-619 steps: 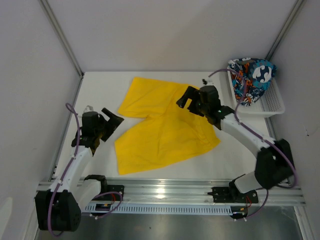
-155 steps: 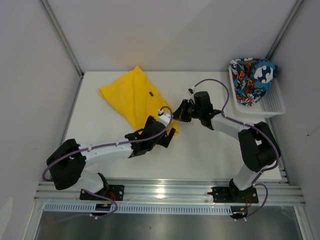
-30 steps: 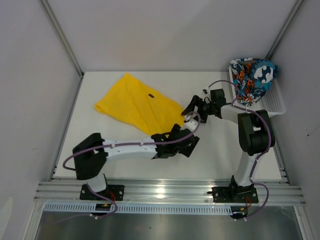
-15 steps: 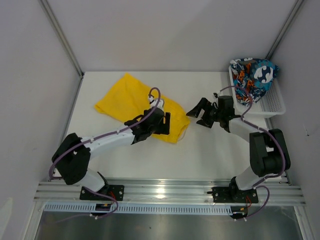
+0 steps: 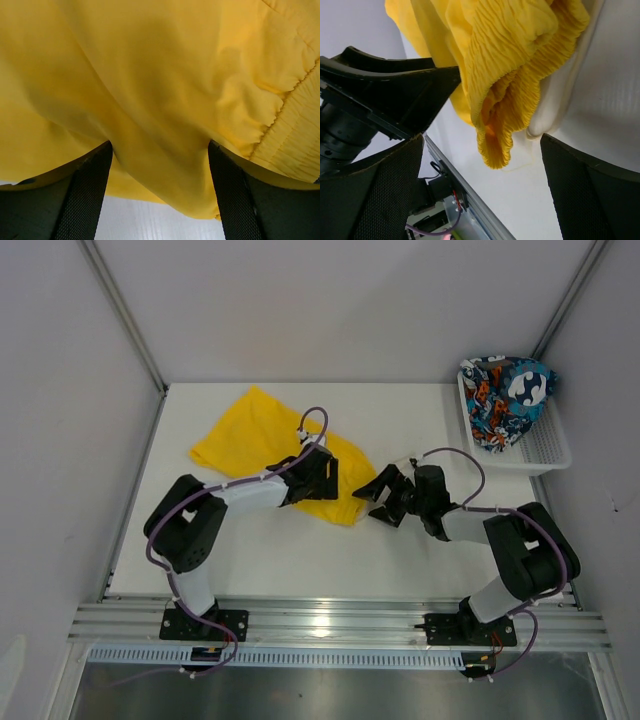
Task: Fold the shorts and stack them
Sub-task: Fold the shorts
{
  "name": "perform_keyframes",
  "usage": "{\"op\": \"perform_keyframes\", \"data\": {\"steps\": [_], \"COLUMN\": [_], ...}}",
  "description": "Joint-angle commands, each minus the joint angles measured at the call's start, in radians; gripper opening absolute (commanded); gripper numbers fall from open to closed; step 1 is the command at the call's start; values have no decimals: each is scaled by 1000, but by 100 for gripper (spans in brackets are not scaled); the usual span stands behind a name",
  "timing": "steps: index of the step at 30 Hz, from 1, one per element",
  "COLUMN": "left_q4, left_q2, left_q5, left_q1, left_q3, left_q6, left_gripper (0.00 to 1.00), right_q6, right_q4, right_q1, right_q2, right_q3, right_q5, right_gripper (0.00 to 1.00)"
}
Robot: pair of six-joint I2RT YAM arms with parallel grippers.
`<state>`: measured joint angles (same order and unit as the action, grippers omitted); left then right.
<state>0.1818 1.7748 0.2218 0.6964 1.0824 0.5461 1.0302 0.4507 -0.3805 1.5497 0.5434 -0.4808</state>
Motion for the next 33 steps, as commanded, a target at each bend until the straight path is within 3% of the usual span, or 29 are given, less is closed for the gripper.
{"op": "perform_keyframes", "data": {"steps": [1,12,30,33], "left_q4": [-19,-22,-159,-174], "left_q2": [40,84,136,144], "left_q5": [-19,-24,-177,-190], "left_q1": [2,2,9,26], "left_q3": [66,63,7,-4], "left_q6": [3,-5,-21,-11], "left_gripper": [79,79,76,76], "right_q6": [68,21,61,48], "right_q4": [163,112,324,332], "right_q1": [-18,2,-14,-18], "right_q2": [33,104,339,358], "right_q3": [4,64,132,142], "right_q5": [44,133,128,126], "right_gripper": [99,99,100,90]}}
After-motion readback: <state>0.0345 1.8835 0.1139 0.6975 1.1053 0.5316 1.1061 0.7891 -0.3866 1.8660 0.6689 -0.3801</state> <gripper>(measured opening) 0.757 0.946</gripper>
